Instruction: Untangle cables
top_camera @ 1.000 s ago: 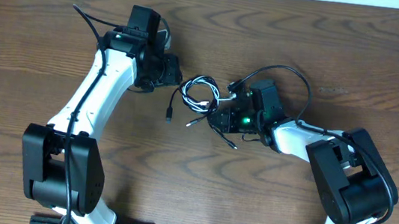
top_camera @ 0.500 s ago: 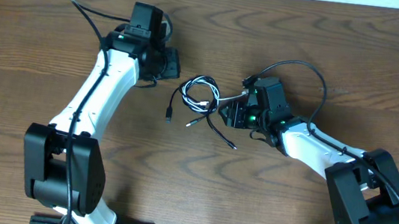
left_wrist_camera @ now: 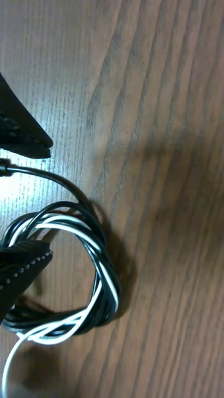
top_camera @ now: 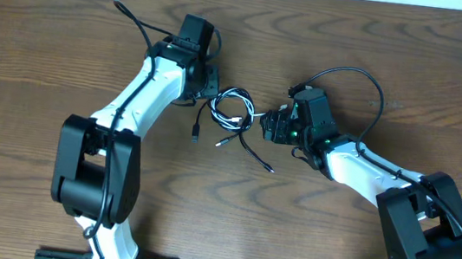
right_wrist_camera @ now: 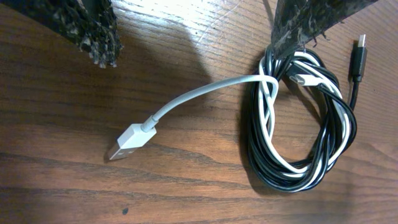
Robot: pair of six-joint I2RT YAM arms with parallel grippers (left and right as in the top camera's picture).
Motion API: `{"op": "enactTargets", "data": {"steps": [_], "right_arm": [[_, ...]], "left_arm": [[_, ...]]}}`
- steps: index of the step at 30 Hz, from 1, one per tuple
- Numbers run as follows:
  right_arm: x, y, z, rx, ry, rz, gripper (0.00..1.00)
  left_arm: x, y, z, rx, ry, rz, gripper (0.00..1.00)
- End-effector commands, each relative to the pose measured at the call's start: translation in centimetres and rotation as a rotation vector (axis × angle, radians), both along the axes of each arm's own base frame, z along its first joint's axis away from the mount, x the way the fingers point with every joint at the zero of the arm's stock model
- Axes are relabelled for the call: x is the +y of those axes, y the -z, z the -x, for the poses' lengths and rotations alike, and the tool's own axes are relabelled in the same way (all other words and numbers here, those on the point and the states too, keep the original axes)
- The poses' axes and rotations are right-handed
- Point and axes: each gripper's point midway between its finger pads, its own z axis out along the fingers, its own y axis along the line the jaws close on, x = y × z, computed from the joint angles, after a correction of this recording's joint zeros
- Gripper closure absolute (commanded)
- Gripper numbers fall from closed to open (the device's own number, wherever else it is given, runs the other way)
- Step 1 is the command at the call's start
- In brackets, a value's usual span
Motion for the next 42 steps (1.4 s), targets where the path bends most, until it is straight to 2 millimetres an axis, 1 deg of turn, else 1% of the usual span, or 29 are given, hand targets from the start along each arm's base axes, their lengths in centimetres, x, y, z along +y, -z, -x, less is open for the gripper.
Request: {"op": "enactTargets", "data": {"steps": [1,8,10,11,12,13,14,16,19,22,24,27,28,29,30,33,36,37,39,42], "right_arm": [[0.1,0.3,0.1,-0.004,0.000,0.016,0.25],[0.1,0.3,0.1,-0.002,-0.001,0.016,0.25],[0.1,0.3,0.1,-0.002,0.000,0.016,0.25],[0.1,0.3,0.1,-0.001,-0.001,0.016,0.27],[0.1,0.3,0.2,0.001,-0.003,0.014,0.28],[0.2,0.3,0.2,0.003,-0.007,0.010,0.30],[0.5,0.3,0.4,0.011,-0.018,-0.001,0.39],[0.9,0.3,0.8,0.026,-0.039,-0.022,0.43],[0.9,0.3,0.8,0.033,-0.028,-0.028,0.43],[0.9,0.3,0.8,0.030,-0.028,-0.029,0.45],[0.9,0.2,0.7,0.033,-0.019,-0.037,0.51],[1.0,0.2,0.6,0.048,0.009,-0.056,0.55],[1.0,0.0,0.5,0.050,0.019,-0.069,0.58],[1.2,-0.1,0.5,0.051,0.022,-0.082,0.62],[1.8,-0.6,0.5,0.049,0.005,-0.119,0.64],[3.0,-1.2,1.0,0.058,-0.051,-0.178,0.64],[2.8,-0.7,1.5,0.087,-0.047,-0.162,0.66],[2.7,-0.7,1.5,0.086,-0.046,-0.162,0.66],[2.9,-1.2,0.8,0.052,-0.041,-0.169,0.64],[2.6,-1.4,0.1,0.017,-0.017,-0.157,0.64]], "left_arm": [[0.5,2.0,0.2,0.038,-0.014,-0.033,0.51],[0.5,4.1,0.6,0.089,-0.011,-0.043,0.52],[-0.1,4.3,0.8,0.103,-0.001,-0.010,0.53],[-0.4,4.3,0.9,0.106,0.004,0.006,0.53],[-0.4,4.3,0.9,0.107,0.005,0.010,0.57],[-0.5,4.3,1.0,0.110,0.007,0.013,0.58],[-0.6,4.3,1.2,0.119,0.009,0.021,0.59],[-0.6,4.4,1.3,0.123,0.009,0.020,0.59],[-0.6,4.6,1.4,0.122,0.010,0.020,0.59],[-0.6,4.7,1.3,0.117,0.010,0.021,0.63],[-0.6,4.8,1.2,0.109,0.010,0.024,0.63],[-0.7,5.0,1.3,0.112,0.010,0.027,0.64],[-0.7,4.9,1.3,0.111,0.010,0.027,0.65],[-0.7,4.9,1.2,0.109,0.010,0.027,0.65],[-0.7,4.9,1.2,0.108,0.010,0.028,0.65],[-0.8,4.9,1.2,0.108,0.013,0.028,0.66],[-1.2,4.9,1.4,0.108,0.023,0.027,0.68],[-1.6,4.9,1.4,0.106,0.034,0.027,0.69],[-2.2,4.9,1.5,0.102,0.046,0.027,0.69],[-2.5,4.9,1.6,0.100,0.055,0.021,0.69]]}}
